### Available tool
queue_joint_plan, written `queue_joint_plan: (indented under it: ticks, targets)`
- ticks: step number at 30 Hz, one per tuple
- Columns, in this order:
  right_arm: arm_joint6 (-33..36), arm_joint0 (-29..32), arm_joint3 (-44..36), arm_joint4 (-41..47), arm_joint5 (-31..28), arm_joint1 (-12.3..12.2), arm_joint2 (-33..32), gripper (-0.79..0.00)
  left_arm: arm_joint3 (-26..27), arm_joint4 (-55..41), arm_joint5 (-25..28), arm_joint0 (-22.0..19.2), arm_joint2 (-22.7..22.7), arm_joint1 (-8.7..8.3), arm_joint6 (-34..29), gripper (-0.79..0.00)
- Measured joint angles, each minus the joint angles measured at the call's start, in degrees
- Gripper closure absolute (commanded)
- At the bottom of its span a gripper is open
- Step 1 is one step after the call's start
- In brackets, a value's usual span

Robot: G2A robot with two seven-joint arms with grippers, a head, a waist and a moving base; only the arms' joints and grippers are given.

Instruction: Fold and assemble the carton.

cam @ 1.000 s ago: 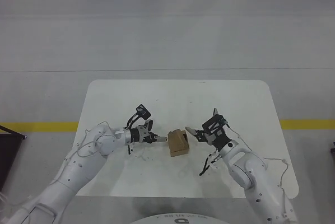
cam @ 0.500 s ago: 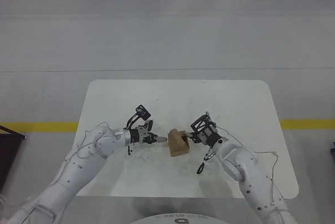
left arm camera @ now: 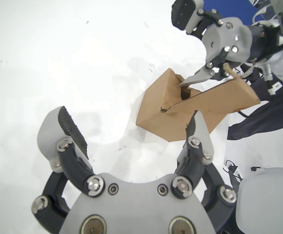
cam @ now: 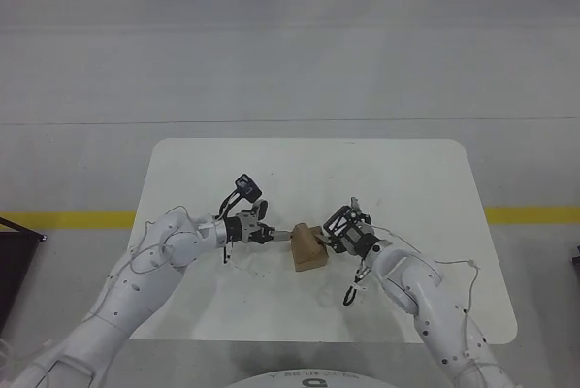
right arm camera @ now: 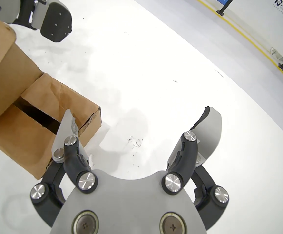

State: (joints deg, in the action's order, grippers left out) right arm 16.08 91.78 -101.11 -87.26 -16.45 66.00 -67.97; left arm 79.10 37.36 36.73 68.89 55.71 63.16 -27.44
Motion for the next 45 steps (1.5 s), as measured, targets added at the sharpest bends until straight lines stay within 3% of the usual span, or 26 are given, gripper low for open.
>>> queue_joint_plan:
  ticks: [5, 11, 25, 39, 45]
  targets:
    - [-0.5, -0.2, 0.1, -0.1, 0.2, 0.1, 0.3, -0.785, 3.1, 0.6, 0.1, 0.5, 1.1, -0.34, 0.1, -0.785]
    - [-0.9, 0.1, -0.4, -0.1, 0.0, 0.0, 0.4, -0.785, 3.6, 1.9, 0.1, -0.9, -1.1, 0.18, -1.0, -0.785]
    - [-1.3, 1.0, -1.5, 0.0, -0.5, -0.1, 0.1, -0.785, -3.7, 0.1, -0.9, -5.4, -6.4, 2.26, -0.8, -0.785]
    - [-6.4, 8.8, -5.9, 10.0, 1.2, -1.1, -10.9, -0.785, -8.2, 0.2, -1.1, -8.1, -9.2, 3.70, -0.4, -0.785]
    - [-8.3, 10.5, -5.3, 13.8, -1.7, -1.4, -13.8, -0.785, -9.0, 0.2, -0.9, -8.3, -9.3, 3.91, -0.1, -0.785]
